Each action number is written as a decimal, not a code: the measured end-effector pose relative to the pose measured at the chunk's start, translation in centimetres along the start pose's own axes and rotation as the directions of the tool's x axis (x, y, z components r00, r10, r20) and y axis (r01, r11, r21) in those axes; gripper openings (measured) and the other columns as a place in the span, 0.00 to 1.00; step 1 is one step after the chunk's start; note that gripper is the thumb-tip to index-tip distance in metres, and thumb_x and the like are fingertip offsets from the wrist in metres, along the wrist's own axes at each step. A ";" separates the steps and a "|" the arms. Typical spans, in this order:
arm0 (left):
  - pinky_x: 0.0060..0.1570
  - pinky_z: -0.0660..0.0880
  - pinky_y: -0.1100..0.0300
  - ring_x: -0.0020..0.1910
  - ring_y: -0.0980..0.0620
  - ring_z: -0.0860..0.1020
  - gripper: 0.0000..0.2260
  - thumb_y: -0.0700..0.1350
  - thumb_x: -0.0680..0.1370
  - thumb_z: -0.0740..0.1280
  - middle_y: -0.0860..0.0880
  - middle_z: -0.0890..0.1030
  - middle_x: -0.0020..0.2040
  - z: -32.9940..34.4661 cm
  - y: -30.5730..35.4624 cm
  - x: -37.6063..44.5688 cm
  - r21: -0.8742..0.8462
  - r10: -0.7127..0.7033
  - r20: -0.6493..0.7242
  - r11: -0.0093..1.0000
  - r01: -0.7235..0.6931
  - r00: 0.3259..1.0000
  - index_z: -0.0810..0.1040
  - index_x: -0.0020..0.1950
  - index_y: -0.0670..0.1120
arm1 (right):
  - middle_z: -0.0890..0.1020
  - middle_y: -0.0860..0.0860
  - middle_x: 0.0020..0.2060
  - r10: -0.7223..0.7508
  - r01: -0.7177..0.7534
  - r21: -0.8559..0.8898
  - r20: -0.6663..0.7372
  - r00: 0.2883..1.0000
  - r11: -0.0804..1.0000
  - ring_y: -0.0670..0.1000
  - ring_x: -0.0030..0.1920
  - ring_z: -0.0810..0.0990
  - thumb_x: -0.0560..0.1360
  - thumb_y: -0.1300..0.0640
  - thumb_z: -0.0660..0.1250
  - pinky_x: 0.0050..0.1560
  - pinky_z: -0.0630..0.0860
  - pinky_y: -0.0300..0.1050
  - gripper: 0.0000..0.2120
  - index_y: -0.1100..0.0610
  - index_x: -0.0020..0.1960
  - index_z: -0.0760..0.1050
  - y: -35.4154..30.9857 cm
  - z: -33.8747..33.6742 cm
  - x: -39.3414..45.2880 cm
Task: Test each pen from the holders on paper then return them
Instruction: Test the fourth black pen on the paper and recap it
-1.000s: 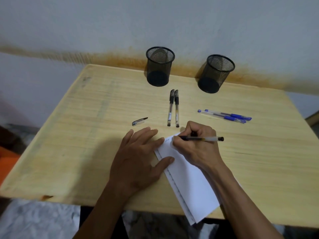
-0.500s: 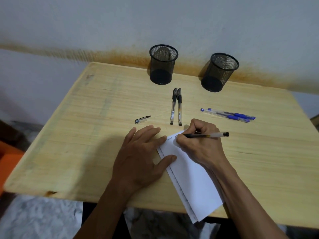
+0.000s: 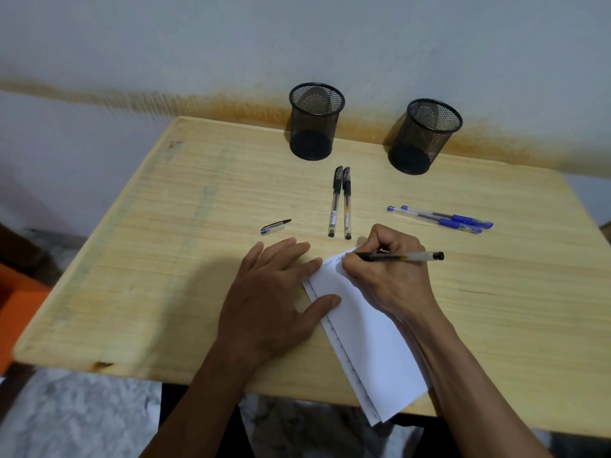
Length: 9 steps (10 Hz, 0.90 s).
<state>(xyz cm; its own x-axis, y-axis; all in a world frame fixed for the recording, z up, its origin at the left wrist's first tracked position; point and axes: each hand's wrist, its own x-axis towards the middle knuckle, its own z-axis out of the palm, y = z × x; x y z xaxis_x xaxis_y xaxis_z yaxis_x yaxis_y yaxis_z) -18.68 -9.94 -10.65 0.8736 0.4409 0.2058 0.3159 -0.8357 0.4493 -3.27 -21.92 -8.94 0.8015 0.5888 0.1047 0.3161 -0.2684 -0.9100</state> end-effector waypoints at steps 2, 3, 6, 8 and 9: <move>0.73 0.61 0.43 0.71 0.52 0.70 0.28 0.69 0.73 0.61 0.52 0.76 0.69 0.0 0.1 0.0 -0.009 0.004 -0.012 1.000 -0.004 1.000 0.79 0.64 0.53 | 0.80 0.60 0.27 0.021 -0.020 0.063 -0.019 1.000 0.998 0.55 0.28 0.75 0.63 0.64 0.73 0.27 0.73 0.52 0.10 0.60 0.31 0.72 0.2 0.0 0.0; 0.73 0.62 0.43 0.71 0.52 0.71 0.28 0.69 0.73 0.62 0.52 0.76 0.69 0.0 0.1 0.0 -0.006 0.006 -0.019 1.000 -0.006 1.000 0.80 0.64 0.53 | 0.78 0.62 0.27 0.015 -0.015 0.052 0.003 1.000 0.999 0.53 0.28 0.73 0.63 0.66 0.74 0.26 0.71 0.53 0.11 0.61 0.30 0.71 0.1 0.0 0.0; 0.73 0.61 0.43 0.71 0.52 0.70 0.28 0.69 0.73 0.62 0.52 0.76 0.69 0.1 -0.1 -0.1 -0.014 0.011 -0.031 1.000 -0.012 0.999 0.80 0.64 0.53 | 0.78 0.64 0.27 0.043 -0.042 0.141 0.000 0.999 0.989 0.53 0.26 0.74 0.63 0.67 0.72 0.28 0.71 0.49 0.10 0.65 0.32 0.71 -0.1 0.2 -0.2; 0.73 0.62 0.43 0.71 0.52 0.70 0.28 0.69 0.73 0.62 0.52 0.76 0.69 0.2 -0.1 0.0 -0.013 0.017 -0.038 1.000 -0.018 0.999 0.80 0.64 0.53 | 0.78 0.64 0.28 0.004 -0.004 0.087 -0.005 1.000 0.996 0.52 0.26 0.73 0.64 0.71 0.72 0.26 0.69 0.44 0.10 0.67 0.33 0.70 -0.3 0.1 -0.2; 0.72 0.62 0.42 0.71 0.52 0.70 0.28 0.69 0.73 0.62 0.52 0.76 0.69 0.2 -0.1 0.0 -0.011 0.022 -0.041 1.000 -0.022 0.999 0.80 0.64 0.53 | 0.77 0.62 0.25 0.059 -0.055 0.176 -0.021 0.998 0.983 0.52 0.26 0.74 0.66 0.74 0.70 0.28 0.71 0.45 0.10 0.70 0.34 0.68 -0.5 0.1 0.0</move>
<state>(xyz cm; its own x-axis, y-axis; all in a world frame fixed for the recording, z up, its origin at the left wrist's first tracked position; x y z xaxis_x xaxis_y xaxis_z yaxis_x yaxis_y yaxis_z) -18.67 -9.88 -10.86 0.8642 0.4358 0.2513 0.2922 -0.8415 0.4545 -3.48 -21.67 -8.54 0.8291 0.5560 0.0586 0.1774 -0.1622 -0.9707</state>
